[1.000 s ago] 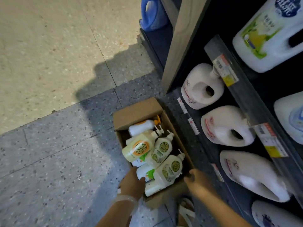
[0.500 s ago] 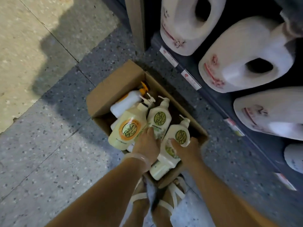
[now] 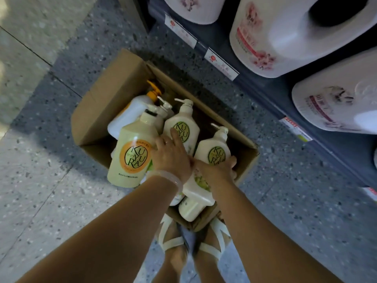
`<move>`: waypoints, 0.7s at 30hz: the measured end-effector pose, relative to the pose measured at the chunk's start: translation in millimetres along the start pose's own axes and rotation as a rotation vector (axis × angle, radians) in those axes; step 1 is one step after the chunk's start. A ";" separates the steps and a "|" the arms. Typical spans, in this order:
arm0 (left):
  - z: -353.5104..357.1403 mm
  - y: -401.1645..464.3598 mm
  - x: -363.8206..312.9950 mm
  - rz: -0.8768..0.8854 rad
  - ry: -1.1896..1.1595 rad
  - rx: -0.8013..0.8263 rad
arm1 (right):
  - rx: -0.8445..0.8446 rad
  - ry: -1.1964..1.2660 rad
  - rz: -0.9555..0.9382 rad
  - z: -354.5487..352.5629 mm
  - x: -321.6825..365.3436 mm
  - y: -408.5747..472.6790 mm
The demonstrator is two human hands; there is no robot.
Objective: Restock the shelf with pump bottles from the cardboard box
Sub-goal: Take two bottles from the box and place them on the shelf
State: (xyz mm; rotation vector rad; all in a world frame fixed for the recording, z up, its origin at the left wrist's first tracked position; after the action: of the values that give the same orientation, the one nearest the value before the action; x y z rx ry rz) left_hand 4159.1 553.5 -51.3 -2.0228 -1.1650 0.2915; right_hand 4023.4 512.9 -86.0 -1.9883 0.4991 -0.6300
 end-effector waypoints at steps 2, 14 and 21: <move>0.6 4.4 -2.9 -0.008 0.018 0.103 | -0.010 0.016 0.009 -1.1 -2.1 -0.6; 6.8 27.6 -6.8 -0.332 -0.342 0.176 | -0.022 -0.150 -0.103 4.2 -1.5 -16.5; 10.0 30.4 -3.7 -0.345 -0.421 0.178 | -0.041 -0.076 -0.122 -2.8 -2.7 -11.6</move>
State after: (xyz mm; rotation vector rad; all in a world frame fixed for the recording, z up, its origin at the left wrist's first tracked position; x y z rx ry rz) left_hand 4171.1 546.9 -80.4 -1.6118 -1.6560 0.6424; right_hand 4020.6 518.0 -75.2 -2.0853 0.3489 -0.6210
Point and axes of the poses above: each hand's wrist, its own y-axis towards the middle knuckle, its own z-axis out of the palm, x = y × z, the point moved 6 cm from there along y, towards the middle knuckle, and after that the axes turned 10 degrees about -z, right-handed, at the moved point
